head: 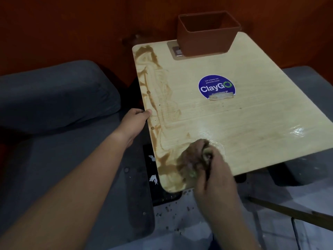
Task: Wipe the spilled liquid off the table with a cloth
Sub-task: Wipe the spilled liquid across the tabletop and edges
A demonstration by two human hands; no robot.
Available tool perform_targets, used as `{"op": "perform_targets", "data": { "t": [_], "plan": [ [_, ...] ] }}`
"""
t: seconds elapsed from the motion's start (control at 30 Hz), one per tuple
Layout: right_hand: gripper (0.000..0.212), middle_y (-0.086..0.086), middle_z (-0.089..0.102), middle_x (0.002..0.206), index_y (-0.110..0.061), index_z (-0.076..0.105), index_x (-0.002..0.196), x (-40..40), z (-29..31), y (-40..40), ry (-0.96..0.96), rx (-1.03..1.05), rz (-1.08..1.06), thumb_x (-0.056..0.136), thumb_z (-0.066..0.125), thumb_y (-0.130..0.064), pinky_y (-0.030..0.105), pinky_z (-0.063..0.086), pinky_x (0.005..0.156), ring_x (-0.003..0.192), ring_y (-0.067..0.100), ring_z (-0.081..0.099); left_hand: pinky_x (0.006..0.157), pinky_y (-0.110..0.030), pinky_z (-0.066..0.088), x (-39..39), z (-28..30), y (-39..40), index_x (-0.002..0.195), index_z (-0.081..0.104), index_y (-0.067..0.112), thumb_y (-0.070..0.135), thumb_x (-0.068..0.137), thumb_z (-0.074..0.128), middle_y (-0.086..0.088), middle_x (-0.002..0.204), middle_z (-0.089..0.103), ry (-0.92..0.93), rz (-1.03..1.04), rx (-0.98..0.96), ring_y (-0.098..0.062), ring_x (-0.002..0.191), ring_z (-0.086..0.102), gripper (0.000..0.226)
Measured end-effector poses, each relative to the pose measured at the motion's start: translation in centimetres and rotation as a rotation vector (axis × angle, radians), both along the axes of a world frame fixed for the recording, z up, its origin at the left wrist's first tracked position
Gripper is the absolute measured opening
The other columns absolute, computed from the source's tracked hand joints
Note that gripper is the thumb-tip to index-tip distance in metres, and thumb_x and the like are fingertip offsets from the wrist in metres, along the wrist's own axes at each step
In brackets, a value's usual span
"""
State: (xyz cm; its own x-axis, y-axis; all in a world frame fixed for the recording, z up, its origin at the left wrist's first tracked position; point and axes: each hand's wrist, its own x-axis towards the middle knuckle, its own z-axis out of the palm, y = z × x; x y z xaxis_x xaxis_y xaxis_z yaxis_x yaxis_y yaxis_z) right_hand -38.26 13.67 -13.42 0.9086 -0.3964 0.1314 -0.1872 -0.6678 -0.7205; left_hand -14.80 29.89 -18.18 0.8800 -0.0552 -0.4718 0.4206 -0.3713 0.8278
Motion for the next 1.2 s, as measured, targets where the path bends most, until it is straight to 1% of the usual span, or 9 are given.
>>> {"op": "perform_targets", "data": {
  "t": [0.13,0.3,0.4,0.63,0.77,0.9,1.03,1.1,1.2],
  "plan": [
    [0.053,0.005,0.064,0.112,-0.004,0.053,0.141,-0.7,-0.2,4.0,0.029,-0.041,0.067,0.089,0.062,-0.004,0.037,0.05,0.077,0.093,0.026,0.058,0.068,-0.025,0.037,0.0,0.4,0.0,0.125,0.06,0.025,0.054,0.099,0.064,0.012,0.116,0.061,0.025,-0.019,0.015,0.0,0.097,0.053,0.039],
    [0.06,0.011,0.067,0.113,0.001,0.053,0.141,-0.8,-0.3,4.3,0.065,-0.04,0.047,0.084,0.073,0.004,0.042,0.053,0.076,0.091,0.032,0.063,0.065,-0.026,0.036,-0.2,1.0,-0.2,0.107,0.063,0.029,0.049,0.102,0.062,0.017,0.101,0.064,0.008,-0.02,0.042,0.001,0.088,0.058,0.021],
    [0.058,0.01,0.065,0.117,-0.001,0.05,0.145,-0.8,0.3,5.2,0.057,0.001,0.037,0.089,0.067,0.0,0.046,0.055,0.082,0.097,0.03,0.061,0.064,-0.024,0.035,-0.5,1.3,-0.4,0.091,0.064,0.033,0.045,0.105,0.059,0.028,0.07,0.069,0.006,-0.043,0.048,0.012,0.064,0.064,0.019],
    [0.046,-0.001,0.058,0.123,-0.015,0.044,0.146,0.8,1.1,7.1,0.136,0.121,0.045,0.101,0.049,-0.016,0.037,0.047,0.093,0.11,0.02,0.056,0.067,-0.02,0.031,-0.5,2.5,-0.3,0.089,0.063,0.033,0.046,0.107,0.055,0.024,0.086,0.053,0.064,-0.132,0.066,0.005,0.08,0.05,0.023],
    [0.036,-0.009,0.067,0.112,-0.026,0.053,0.133,1.7,1.9,5.9,0.196,0.28,0.052,0.099,0.056,-0.017,0.026,0.045,0.083,0.101,0.013,0.063,0.094,-0.033,0.027,-0.3,2.5,-0.2,0.136,0.058,0.031,0.051,0.108,0.05,0.022,0.089,0.048,0.085,-0.146,0.073,-0.009,0.105,0.048,0.035],
    [0.025,-0.013,0.075,0.1,-0.034,0.062,0.119,3.3,1.9,2.3,0.168,0.534,-0.015,0.098,0.063,-0.02,0.033,0.061,0.083,0.091,0.002,0.071,0.096,-0.033,0.026,-0.6,2.5,-0.4,0.148,0.056,0.019,0.049,0.11,0.046,0.022,0.085,0.05,0.086,-0.139,0.091,0.005,0.078,0.043,0.049],
    [0.03,-0.024,0.068,0.092,-0.032,0.062,0.12,5.5,1.8,-2.8,0.014,0.352,-0.16,0.095,0.066,-0.016,-0.004,0.04,0.067,0.082,-0.024,0.059,0.096,-0.033,0.027,-0.6,2.2,-0.1,0.127,0.063,0.035,0.052,0.109,0.047,0.024,0.084,0.052,0.11,-0.136,0.049,0.007,0.078,0.042,0.029],
    [0.035,-0.022,0.065,0.095,-0.026,0.059,0.129,6.2,1.3,-4.0,0.053,0.261,-0.175,0.096,0.063,-0.014,0.005,0.038,0.064,0.082,-0.013,0.06,0.092,-0.031,0.028,-0.5,2.2,0.0,0.11,0.058,0.043,0.054,0.108,0.047,0.026,0.084,0.053,0.117,-0.134,0.042,0.009,0.077,0.043,0.016],
    [0.041,-0.007,0.06,0.102,-0.015,0.055,0.134,6.2,0.4,-2.4,0.092,0.12,-0.075,0.095,0.058,-0.005,0.018,0.033,0.072,0.089,0.013,0.053,0.092,-0.029,0.029,-0.5,2.0,-0.1,0.13,0.06,0.036,0.053,0.109,0.046,0.026,0.087,0.052,0.113,-0.143,0.023,0.008,0.08,0.045,0.031]
  ]
}}
